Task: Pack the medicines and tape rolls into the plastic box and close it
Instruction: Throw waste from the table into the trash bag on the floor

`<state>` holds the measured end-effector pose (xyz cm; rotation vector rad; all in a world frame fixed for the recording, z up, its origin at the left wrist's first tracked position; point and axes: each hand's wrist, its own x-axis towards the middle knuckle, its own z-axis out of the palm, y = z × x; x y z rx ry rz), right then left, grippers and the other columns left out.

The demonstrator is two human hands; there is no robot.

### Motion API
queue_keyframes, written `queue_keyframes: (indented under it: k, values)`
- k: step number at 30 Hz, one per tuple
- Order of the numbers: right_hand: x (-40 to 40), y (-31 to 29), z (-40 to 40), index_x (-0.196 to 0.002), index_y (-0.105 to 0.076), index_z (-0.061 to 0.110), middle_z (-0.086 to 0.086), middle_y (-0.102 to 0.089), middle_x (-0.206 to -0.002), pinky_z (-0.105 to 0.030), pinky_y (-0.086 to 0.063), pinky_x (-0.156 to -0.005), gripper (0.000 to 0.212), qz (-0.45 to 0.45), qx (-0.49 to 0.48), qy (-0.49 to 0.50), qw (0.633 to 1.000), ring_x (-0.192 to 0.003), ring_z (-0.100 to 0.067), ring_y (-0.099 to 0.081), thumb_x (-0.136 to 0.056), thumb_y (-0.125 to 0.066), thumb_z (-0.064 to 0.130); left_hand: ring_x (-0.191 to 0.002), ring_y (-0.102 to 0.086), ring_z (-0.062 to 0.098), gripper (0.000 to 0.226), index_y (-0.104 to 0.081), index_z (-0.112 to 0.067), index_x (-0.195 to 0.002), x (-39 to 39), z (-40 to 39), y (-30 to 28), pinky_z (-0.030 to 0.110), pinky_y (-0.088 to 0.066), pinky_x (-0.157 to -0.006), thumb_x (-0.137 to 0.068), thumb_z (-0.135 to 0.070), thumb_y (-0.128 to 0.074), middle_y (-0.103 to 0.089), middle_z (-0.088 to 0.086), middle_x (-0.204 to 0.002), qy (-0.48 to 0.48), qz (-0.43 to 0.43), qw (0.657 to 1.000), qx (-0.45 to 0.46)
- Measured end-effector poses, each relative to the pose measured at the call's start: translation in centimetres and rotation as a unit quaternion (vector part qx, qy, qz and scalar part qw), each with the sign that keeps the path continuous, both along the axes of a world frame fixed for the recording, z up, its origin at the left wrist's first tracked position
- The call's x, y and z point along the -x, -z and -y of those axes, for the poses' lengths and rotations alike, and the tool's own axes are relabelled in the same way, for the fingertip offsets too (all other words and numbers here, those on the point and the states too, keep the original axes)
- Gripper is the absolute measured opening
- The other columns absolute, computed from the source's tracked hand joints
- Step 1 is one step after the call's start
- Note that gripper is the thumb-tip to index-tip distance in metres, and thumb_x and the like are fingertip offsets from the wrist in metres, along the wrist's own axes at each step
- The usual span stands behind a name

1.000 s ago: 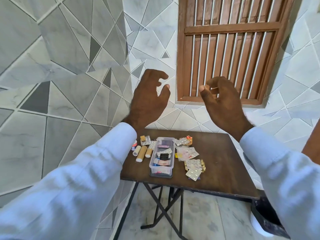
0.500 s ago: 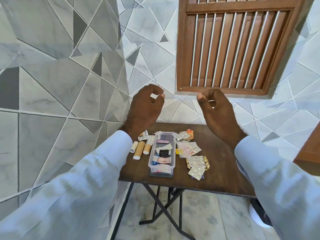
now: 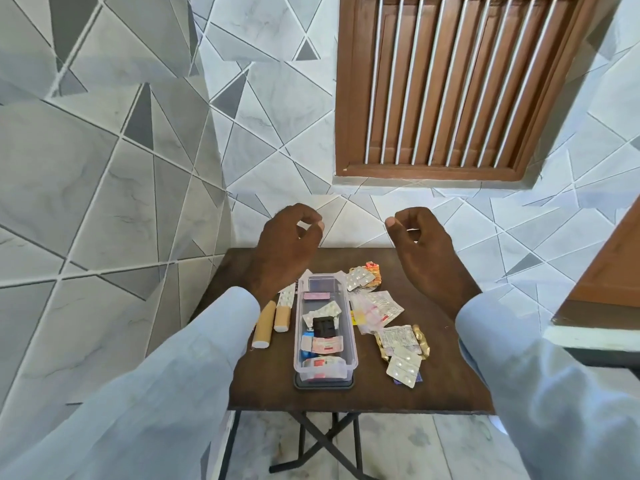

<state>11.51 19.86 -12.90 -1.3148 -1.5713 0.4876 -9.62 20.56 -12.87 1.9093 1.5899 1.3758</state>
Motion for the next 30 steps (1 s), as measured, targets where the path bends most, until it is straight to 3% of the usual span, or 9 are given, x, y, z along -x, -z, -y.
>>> queue_keyframes:
  k: [4,8,12,16,20,23,25,28,30]
  values:
    - [-0.9,1.2,-2.7,-0.115,-0.055,0.016,-0.001,-0.061,-0.110,-0.005,-0.037,-0.064,0.028,0.021,0.044,0.011,0.999,-0.092,-0.013,-0.056,-0.097,-0.054,0.038,-0.078,-0.055,0.001,0.016,-0.062,-0.025,-0.106,-1.2,-3.0,1.9,0.016,-0.039,-0.062,-0.095,-0.033,-0.054,-0.059,-0.014,-0.097,0.007,-0.038,0.998,0.053]
    - [-3.1,2.7,-6.0,-0.120,-0.057,0.009,-0.003,-0.058,-0.102,0.007,-0.031,-0.057,0.030,0.072,0.070,0.005,0.995,-0.079,-0.010,-0.046,-0.095,-0.059,0.026,-0.088,-0.061,0.013,0.013,-0.064,-0.022,-0.102,-3.7,-7.5,4.8,0.027,-0.051,-0.078,-0.094,-0.029,-0.057,-0.065,-0.006,-0.097,0.012,-0.033,0.996,0.081]
    - [-5.2,8.0,-11.4,-0.112,-0.059,0.013,-0.003,-0.064,-0.106,0.000,-0.034,-0.059,0.028,0.125,0.103,-0.006,0.987,-0.084,-0.011,-0.051,-0.090,-0.067,0.028,-0.087,-0.064,0.020,0.014,-0.067,-0.020,-0.098,-6.5,-11.7,10.1,0.040,-0.057,-0.079,-0.092,-0.027,-0.057,-0.069,0.000,-0.096,-0.006,-0.048,0.987,0.150]
    - [-7.4,14.6,-16.8,-0.110,-0.058,0.018,0.003,-0.059,-0.104,-0.013,-0.034,-0.063,0.028,0.145,0.159,-0.041,0.976,-0.089,-0.011,-0.056,-0.086,-0.070,0.026,-0.106,-0.057,0.019,0.018,-0.070,-0.026,-0.102,-9.5,-14.5,15.8,0.037,-0.045,-0.094,-0.089,-0.029,-0.058,-0.068,-0.003,-0.108,-0.036,-0.187,0.965,0.183]
    - [-9.3,19.9,-19.0,-0.122,-0.055,0.027,0.009,-0.057,-0.118,-0.025,-0.045,-0.085,0.036,0.180,0.230,-0.117,0.949,-0.105,-0.013,-0.058,-0.088,-0.067,0.031,-0.119,-0.046,0.023,0.030,-0.062,-0.030,-0.112,-12.0,-15.8,21.1,0.043,-0.035,-0.098,-0.088,-0.045,-0.052,-0.060,-0.002,-0.124,-0.051,-0.397,0.883,0.243]
    - [-9.9,23.1,-20.2,-0.129,-0.052,0.025,0.007,-0.054,-0.133,-0.030,-0.044,-0.099,0.043,0.230,0.269,-0.160,0.921,-0.119,-0.016,-0.053,-0.088,-0.065,0.030,-0.143,-0.020,0.033,0.046,-0.053,-0.030,-0.125,-13.1,-15.9,23.9,0.057,-0.015,-0.115,-0.085,-0.051,-0.056,-0.038,0.001,-0.149,-0.054,-0.442,0.844,0.299]
    - [-10.1,24.6,-20.9,-0.131,-0.052,0.024,0.005,-0.052,-0.136,-0.031,-0.041,-0.105,0.046,0.248,0.281,-0.185,0.908,-0.125,-0.017,-0.048,-0.087,-0.065,0.029,-0.148,-0.004,0.036,0.051,-0.049,-0.025,-0.135,-13.7,-16.2,24.3,0.059,0.002,-0.115,-0.089,-0.047,-0.057,-0.023,0.003,-0.158,-0.048,-0.481,0.824,0.295]
    - [-9.9,26.4,-21.8,-0.131,-0.051,0.025,0.004,-0.052,-0.136,-0.033,-0.039,-0.107,0.054,0.275,0.284,-0.219,0.892,-0.128,-0.020,-0.046,-0.081,-0.066,0.037,-0.144,0.021,0.040,0.057,-0.034,-0.028,-0.146,-14.5,-16.7,24.2,0.059,0.017,-0.109,-0.095,-0.046,-0.051,0.003,0.006,-0.163,-0.084,-0.513,0.797,0.307]
    - [-9.2,27.1,-22.2,-0.133,-0.049,0.027,0.004,-0.050,-0.136,-0.037,-0.039,-0.105,0.061,0.312,0.271,-0.239,0.879,-0.128,-0.023,-0.044,-0.077,-0.066,0.044,-0.127,0.046,0.039,0.063,-0.022,-0.030,-0.150,-14.8,-17.1,24.6,0.059,0.030,-0.099,-0.096,-0.050,-0.046,0.018,0.006,-0.161,-0.104,-0.513,0.788,0.325]
